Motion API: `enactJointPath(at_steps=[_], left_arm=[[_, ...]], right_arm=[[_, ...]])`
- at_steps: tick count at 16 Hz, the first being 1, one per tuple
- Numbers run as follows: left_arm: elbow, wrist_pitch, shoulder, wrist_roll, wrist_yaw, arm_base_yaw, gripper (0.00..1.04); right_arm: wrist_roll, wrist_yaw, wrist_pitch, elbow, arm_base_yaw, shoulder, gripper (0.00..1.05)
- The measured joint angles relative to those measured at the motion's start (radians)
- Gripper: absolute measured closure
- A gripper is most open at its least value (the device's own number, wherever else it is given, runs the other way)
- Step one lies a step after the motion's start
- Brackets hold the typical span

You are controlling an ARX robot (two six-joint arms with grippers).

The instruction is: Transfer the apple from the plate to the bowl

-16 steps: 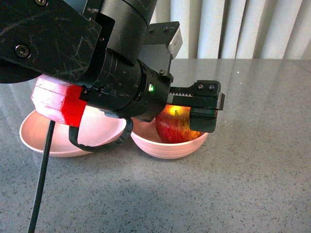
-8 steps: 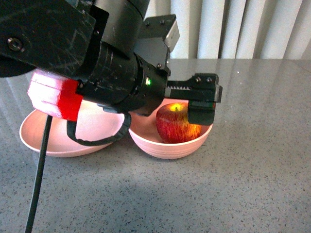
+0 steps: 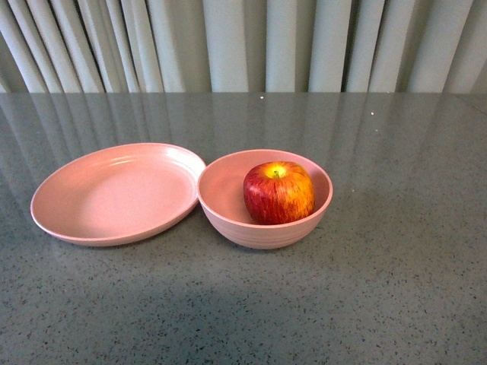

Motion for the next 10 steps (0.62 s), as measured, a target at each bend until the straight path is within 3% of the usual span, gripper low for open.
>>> enactJointPath(at_steps=[1,6,8,10], left_arm=[[-0.041,0.013,-0.049,0.000,0.016,0.021,1.04],[-0.197,-0.005,-0.212,0.000,0.080,0.083,1.04],[-0.244,-0.042,-0.286,0.001,0.157,0.170,1.04],[-0.271,-0.074,-0.348,0.001,0.167,0.169,1.04]], right_arm=[[0.000,0.000,0.000,0.000,0.000,0.000,0.07],[0.000,0.000,0.000,0.000,0.000,0.000,0.07],[0.000,0.000,0.000,0.000,0.000,0.000,0.07],[0.000,0.000,0.000,0.000,0.000,0.000,0.07]])
